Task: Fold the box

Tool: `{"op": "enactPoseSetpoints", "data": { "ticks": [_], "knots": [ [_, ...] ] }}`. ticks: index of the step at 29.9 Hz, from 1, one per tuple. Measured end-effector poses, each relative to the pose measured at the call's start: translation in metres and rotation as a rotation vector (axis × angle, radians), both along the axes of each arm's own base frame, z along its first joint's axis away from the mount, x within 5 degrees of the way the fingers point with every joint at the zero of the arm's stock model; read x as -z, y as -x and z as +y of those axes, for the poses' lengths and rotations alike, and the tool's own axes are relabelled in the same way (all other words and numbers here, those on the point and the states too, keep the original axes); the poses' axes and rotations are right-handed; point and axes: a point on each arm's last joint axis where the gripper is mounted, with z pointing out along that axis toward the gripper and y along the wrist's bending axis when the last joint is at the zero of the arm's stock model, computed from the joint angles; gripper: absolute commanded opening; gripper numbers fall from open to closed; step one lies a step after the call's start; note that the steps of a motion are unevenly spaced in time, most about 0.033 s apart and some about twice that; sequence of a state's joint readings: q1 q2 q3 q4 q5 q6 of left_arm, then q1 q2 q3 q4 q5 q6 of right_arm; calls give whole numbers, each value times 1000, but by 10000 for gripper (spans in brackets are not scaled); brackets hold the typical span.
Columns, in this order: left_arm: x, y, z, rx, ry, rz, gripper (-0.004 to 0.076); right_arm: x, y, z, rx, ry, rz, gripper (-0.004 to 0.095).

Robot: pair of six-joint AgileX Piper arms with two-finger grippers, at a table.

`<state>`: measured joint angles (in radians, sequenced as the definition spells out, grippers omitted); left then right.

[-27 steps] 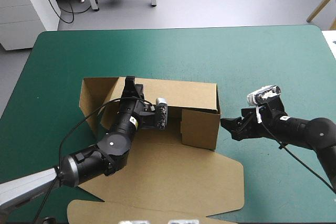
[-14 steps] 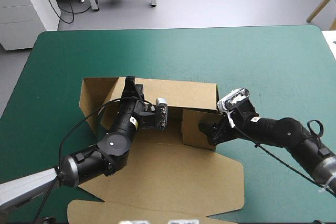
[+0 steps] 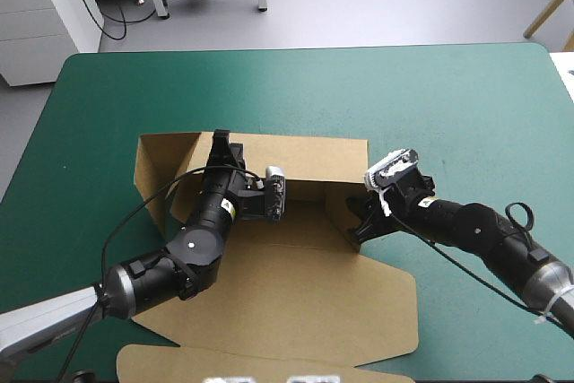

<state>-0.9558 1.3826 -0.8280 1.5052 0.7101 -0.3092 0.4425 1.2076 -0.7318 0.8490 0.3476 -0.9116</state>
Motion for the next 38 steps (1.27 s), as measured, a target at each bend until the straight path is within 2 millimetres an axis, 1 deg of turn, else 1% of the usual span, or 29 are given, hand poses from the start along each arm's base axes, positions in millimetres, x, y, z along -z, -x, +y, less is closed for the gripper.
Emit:
{"op": "enactPoseSetpoints", "data": {
  "ticks": [6,8,10,13,15,16,18,19,21,26,30,32,35,38],
  "knots": [
    [0,0,1,-11,-1,-2,-8,1,-1,0,19,-15,9,-14],
    [0,0,1,-13,-2,-3,1,0,-2,0,28,-17,4,-16],
    [0,-1,1,-14,-6,-8,53,0,-3,-1,36,-17,-2,-17],
    [-2,-1,1,-26,19,-3,209,0,-4,-1,42,-17,-5,-17],
    [-5,-1,-1,-41,55,10,370,1,-5,-1,50,-22,-4,-17],
    [-6,-1,-3,-48,73,20,439,1,-5,-1,50,-22,-3,-17],
    [-6,2,-10,-42,101,42,593,1,-5,-1,53,-23,-2,-17],
    [-7,5,-14,-32,110,51,650,1,-6,-1,55,-24,-1,-17],
    [-10,11,-23,-9,122,54,706,2,-6,0,56,-24,1,-17],
    [-23,32,-38,-5,113,-1,711,2,-6,0,56,-23,-1,-18],
    [-29,59,-51,24,93,-34,711,2,-5,1,49,-23,2,-18],
    [-31,76,-57,63,82,-41,711,2,-6,1,51,-23,0,-18],
    [-36,100,-65,133,98,-16,711,2,-6,1,52,-23,0,-18],
    [-49,118,-70,171,137,57,710,2,-6,1,54,-23,-1,-18]
  ]
}}
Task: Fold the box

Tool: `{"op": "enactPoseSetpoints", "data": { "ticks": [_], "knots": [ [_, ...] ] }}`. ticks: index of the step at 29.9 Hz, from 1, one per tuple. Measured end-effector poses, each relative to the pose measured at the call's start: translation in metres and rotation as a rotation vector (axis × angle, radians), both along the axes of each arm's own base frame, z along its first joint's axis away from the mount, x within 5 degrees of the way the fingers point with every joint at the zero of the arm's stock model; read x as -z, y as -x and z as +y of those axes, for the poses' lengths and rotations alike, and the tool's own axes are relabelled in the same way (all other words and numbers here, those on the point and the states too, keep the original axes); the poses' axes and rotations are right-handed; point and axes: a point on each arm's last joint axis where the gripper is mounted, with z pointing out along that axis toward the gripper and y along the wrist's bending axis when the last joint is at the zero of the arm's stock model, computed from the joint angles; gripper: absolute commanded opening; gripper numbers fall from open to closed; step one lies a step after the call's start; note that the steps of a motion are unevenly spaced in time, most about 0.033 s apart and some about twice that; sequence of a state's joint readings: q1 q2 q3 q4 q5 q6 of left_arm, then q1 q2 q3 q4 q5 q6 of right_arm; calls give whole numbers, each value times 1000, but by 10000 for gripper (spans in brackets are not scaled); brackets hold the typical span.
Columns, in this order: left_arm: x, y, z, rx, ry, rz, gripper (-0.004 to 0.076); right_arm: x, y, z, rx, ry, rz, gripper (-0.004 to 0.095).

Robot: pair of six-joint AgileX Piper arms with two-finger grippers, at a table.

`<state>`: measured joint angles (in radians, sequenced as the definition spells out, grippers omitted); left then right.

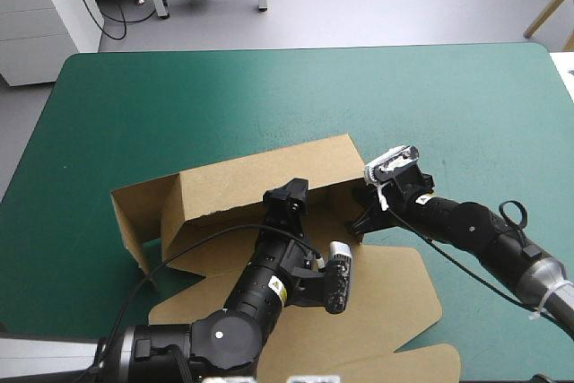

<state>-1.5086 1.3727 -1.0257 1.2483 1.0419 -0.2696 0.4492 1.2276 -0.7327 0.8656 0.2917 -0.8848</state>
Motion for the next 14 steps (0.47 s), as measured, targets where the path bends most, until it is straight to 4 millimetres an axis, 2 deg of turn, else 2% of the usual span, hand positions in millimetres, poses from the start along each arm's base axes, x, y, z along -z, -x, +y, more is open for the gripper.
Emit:
{"op": "enactPoseSetpoints", "data": {
  "ticks": [4,8,11,14],
  "knots": [
    [-24,5,0,-17,32,127,661,0,0,0,1,0,0,-18],
    [-49,-5,5,-67,41,248,514,0,0,0,1,-1,1,-18],
    [-67,-19,14,-126,51,318,292,0,0,0,1,-1,1,-18],
    [-82,-38,27,-199,86,364,18,0,0,0,2,-2,1,-18]
  ]
}}
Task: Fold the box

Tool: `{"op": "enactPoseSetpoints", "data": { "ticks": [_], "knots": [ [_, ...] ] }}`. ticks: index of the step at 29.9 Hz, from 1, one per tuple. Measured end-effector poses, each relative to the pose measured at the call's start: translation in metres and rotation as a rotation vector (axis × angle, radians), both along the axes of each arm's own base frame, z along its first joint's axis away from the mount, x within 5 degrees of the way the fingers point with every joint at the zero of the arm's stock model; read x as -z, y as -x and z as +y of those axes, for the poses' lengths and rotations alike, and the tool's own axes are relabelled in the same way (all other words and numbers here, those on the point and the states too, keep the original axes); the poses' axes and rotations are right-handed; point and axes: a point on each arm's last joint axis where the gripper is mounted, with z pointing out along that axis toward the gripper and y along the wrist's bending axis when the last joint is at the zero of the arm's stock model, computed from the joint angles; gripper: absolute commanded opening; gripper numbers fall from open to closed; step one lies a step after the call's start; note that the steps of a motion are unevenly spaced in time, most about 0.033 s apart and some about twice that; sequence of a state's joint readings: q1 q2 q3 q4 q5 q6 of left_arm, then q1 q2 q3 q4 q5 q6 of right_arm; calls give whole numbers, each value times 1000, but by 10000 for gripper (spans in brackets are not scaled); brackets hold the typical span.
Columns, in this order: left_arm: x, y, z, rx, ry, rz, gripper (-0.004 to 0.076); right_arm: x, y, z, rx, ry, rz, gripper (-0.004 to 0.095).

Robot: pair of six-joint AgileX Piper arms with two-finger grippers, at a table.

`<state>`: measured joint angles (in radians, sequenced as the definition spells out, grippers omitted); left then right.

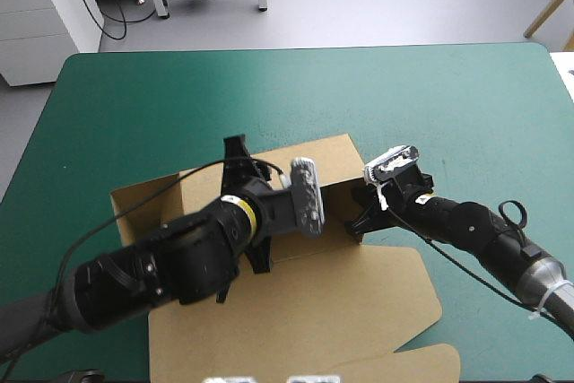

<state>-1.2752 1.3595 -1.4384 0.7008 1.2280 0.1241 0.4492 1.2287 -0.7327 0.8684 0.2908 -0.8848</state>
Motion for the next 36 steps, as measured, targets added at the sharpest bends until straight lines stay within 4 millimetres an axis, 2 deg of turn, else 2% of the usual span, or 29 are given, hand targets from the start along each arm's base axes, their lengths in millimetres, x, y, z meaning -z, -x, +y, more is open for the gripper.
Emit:
{"op": "enactPoseSetpoints", "data": {
  "ticks": [3,8,12,19,27,33,36],
  "knots": [
    [-19,-23,17,-105,72,23,4,0,0,0,0,0,0,-18],
    [-48,-48,52,-253,211,44,4,0,0,0,3,-1,-2,-18],
    [-64,-51,83,-333,293,33,4,0,-1,-1,30,-4,9,-18],
    [-85,-41,130,-435,403,-14,4,-9,-4,-3,75,36,30,-18],
    [-89,-48,160,-556,396,-59,4,-26,-10,-10,126,154,65,-19],
    [-79,-59,180,-638,379,-10,16,-42,-12,-17,179,238,98,-19],
    [-70,-64,188,-660,414,56,16,-56,-13,-22,219,256,124,-19]
  ]
}}
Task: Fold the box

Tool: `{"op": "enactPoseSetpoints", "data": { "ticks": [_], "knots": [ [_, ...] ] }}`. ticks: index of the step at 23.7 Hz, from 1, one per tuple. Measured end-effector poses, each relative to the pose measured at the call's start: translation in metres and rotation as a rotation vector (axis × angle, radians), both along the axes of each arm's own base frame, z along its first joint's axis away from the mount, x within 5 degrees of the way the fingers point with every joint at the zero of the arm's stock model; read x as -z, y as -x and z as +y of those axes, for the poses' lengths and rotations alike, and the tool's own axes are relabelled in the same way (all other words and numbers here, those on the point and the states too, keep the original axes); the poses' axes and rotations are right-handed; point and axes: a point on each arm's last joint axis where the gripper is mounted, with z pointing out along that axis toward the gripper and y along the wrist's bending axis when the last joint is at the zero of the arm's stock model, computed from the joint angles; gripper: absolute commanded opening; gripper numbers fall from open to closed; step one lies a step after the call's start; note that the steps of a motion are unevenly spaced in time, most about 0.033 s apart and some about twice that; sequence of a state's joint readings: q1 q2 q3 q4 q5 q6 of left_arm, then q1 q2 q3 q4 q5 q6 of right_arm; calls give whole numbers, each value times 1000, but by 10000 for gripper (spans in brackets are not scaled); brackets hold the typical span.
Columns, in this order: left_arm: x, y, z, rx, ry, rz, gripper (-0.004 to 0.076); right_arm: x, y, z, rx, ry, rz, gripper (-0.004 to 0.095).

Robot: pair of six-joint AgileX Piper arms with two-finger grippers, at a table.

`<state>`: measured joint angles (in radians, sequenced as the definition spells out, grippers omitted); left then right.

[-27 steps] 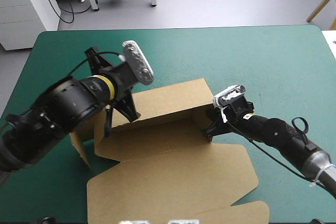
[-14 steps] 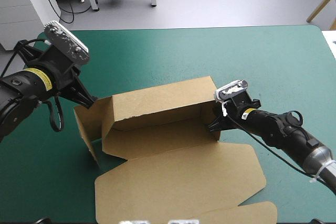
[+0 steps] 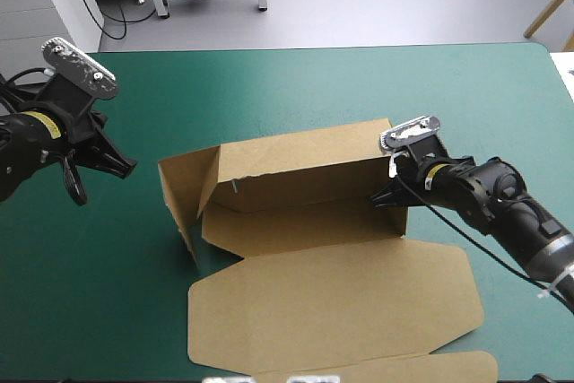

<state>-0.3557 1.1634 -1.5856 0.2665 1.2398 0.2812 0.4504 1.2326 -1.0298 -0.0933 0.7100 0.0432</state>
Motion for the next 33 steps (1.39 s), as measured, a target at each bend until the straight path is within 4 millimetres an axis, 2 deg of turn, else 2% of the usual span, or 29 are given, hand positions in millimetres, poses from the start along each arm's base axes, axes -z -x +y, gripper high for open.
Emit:
{"op": "enactPoseSetpoints", "data": {
  "ticks": [6,7,10,14,21,23,27,30,33],
  "knots": [
    [23,-15,26,-88,92,73,15,-26,-6,-25,108,1,40,-19],
    [31,-19,33,-119,121,80,15,-28,-7,-32,119,1,67,-19],
    [37,-24,37,-136,146,73,15,-21,-15,-38,113,2,130,-19],
    [38,-27,36,-129,162,75,15,1,-49,-33,91,37,232,-19],
    [36,-29,35,-121,181,43,15,8,-128,-15,58,70,226,2],
    [36,-29,35,-120,183,34,15,18,-151,-9,58,61,206,62],
    [36,-29,34,-119,186,36,15,33,-173,-3,52,59,209,248],
    [36,-29,34,-119,188,45,15,49,-178,-1,38,78,276,430],
    [37,-29,34,-119,188,47,15,54,-177,0,22,82,308,579]
  ]
}}
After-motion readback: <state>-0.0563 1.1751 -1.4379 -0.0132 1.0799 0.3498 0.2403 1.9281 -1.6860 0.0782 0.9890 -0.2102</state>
